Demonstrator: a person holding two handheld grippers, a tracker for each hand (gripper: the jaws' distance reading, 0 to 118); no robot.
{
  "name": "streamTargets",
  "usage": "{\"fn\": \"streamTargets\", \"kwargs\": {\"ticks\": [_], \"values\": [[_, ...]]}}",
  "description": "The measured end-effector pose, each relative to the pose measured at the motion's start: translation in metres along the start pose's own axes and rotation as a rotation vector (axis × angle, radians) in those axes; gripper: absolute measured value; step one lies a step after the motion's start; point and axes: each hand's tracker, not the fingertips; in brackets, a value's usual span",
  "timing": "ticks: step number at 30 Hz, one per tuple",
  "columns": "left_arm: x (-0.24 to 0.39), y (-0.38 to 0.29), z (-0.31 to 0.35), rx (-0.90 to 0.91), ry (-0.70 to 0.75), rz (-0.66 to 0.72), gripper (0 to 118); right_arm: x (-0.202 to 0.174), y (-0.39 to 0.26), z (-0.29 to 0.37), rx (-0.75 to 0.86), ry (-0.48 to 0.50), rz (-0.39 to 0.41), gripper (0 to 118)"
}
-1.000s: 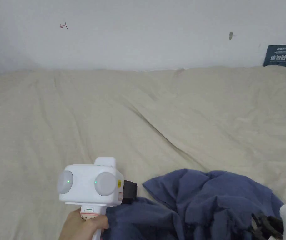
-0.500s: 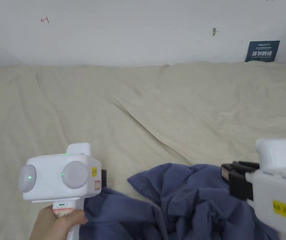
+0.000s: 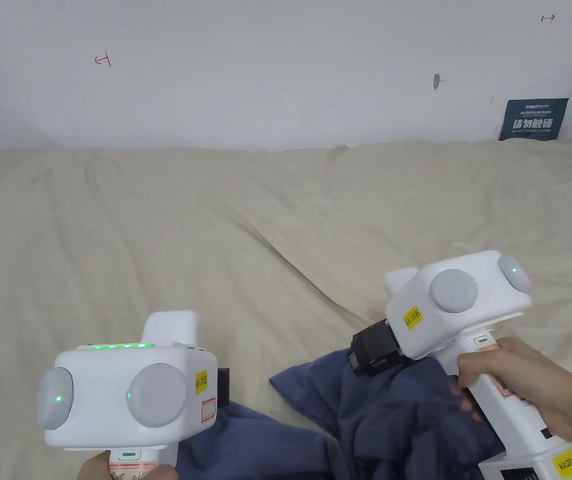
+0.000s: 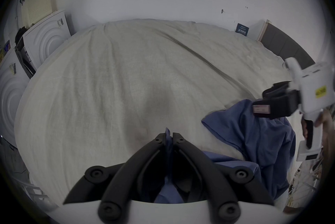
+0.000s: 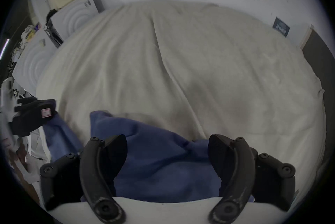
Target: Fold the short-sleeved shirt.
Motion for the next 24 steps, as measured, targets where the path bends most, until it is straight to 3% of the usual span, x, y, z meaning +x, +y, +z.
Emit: {"fn": "streamTargets", "kwargs": {"ticks": [3,5,6,8,9,11,13,16,20,24], "values": [[-0.001,-0.001,-0.002,-0.005,-0.004,-0.004,5,0.002,0.001,-0.023,-0.08,-0.047,0.002,91],[-0.002,-0.002,-0.004,-0.008,-0.009,0.002,5,-0.004,-0.003,-0.019,-0.036,-0.059,0.002,91],[-0.002,-0.003,-0.005,-0.012,-0.011,0.003,5,-0.009,-0.005,-0.013,-0.011,-0.08,0.026,85],[-0.001,-0.004,-0.007,-0.017,-0.009,-0.003,5,-0.013,-0.01,-0.007,0.001,-0.101,0.064,51],[0.0,-0.004,-0.007,-0.022,0.0,-0.01,5,-0.013,-0.012,-0.002,0.004,-0.075,0.05,7],[0.002,-0.006,-0.005,-0.012,0.006,-0.018,5,-0.014,-0.017,-0.003,0.012,-0.063,-0.006,4],[0.002,-0.006,-0.001,-0.014,0.002,-0.019,5,-0.013,-0.02,0.002,0.021,-0.065,0.015,4],[-0.002,-0.005,0.007,-0.011,-0.007,-0.014,5,-0.007,-0.016,0.028,0.065,0.001,-0.081,4],[-0.009,0.002,0.025,0.014,-0.022,0.002,5,0.004,-0.012,0.085,0.187,0.016,-0.101,4],[-0.012,0.015,0.052,0.069,-0.02,0.004,5,0.023,-0.012,0.148,0.309,0.036,-0.182,4]]}}
